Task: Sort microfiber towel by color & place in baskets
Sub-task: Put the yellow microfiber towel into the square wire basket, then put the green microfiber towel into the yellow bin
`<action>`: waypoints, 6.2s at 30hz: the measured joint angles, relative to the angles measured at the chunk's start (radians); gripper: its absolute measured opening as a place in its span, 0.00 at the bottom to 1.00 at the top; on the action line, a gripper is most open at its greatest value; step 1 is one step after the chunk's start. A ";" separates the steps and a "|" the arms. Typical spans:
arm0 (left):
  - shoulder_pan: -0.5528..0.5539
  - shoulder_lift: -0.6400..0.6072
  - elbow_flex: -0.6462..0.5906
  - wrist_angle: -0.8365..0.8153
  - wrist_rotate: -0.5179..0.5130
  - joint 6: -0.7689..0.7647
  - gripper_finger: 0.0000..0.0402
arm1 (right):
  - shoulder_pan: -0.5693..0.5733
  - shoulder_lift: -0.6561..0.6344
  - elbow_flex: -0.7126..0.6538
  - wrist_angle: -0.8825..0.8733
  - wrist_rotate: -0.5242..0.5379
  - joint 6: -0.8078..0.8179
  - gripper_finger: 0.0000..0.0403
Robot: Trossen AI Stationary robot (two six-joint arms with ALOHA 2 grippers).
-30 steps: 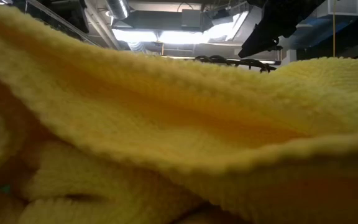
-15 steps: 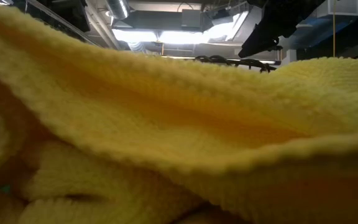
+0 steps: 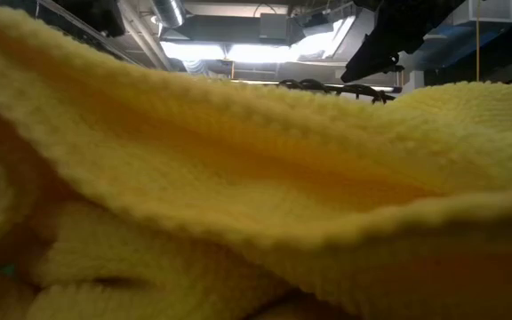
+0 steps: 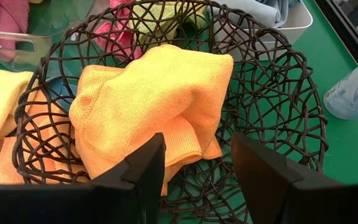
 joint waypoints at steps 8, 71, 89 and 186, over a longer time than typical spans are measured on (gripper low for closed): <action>-0.020 0.000 0.000 -0.009 -0.081 0.010 0.21 | 0.000 0.000 0.000 0.000 0.000 0.000 0.45; -0.065 0.435 0.411 1.208 0.060 0.606 0.00 | 0.000 0.041 0.000 0.652 0.052 -0.417 0.42; -0.078 0.435 0.412 1.173 0.006 0.633 0.16 | 0.000 0.040 0.079 0.463 0.039 -0.370 0.02; -0.224 0.393 0.277 0.016 -0.193 0.077 0.24 | -0.825 -0.028 0.133 -0.446 0.173 -0.314 0.67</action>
